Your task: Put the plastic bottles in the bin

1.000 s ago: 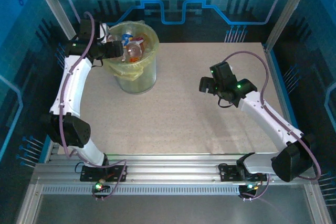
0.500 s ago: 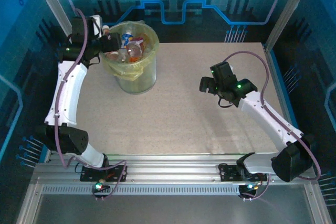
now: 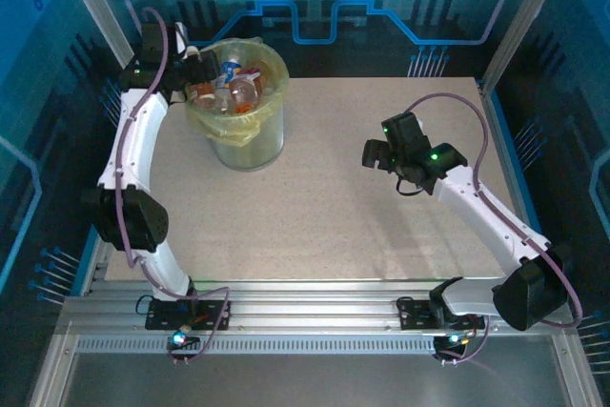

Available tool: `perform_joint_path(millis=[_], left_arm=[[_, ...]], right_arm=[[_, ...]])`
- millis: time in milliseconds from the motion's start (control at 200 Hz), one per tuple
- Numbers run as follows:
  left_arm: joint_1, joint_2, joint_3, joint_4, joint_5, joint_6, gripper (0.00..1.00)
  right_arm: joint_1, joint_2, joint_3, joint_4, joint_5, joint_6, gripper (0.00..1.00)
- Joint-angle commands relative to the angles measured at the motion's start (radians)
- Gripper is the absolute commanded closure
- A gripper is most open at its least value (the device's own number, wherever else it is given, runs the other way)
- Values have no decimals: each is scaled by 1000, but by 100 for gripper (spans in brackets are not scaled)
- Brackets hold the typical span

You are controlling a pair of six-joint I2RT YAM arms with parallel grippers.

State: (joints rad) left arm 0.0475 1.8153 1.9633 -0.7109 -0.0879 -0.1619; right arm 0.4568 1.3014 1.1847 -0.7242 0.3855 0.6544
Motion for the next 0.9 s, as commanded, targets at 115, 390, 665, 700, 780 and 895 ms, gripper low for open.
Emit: perform_joint_path(millis=[115, 390, 665, 700, 780, 895], left_arm=[[9, 24, 38, 26, 77, -12, 17], [9, -21, -6, 76, 121, 15, 40], [3, -26, -13, 51, 168, 31, 40], [0, -29, -21, 59, 176, 39, 40], [-8, -45, -37, 78, 197, 53, 39], [-14, -70, -55, 109, 244, 76, 37]], right_arm=[[-20, -14, -16, 2, 14, 3, 0], [-23, -4, -13, 4, 12, 5, 0], [-24, -3, -16, 6, 9, 8, 0], [-26, -3, -16, 6, 9, 8, 0], [-26, -2, -16, 5, 8, 7, 0], [-26, -5, -14, 6, 7, 6, 0]])
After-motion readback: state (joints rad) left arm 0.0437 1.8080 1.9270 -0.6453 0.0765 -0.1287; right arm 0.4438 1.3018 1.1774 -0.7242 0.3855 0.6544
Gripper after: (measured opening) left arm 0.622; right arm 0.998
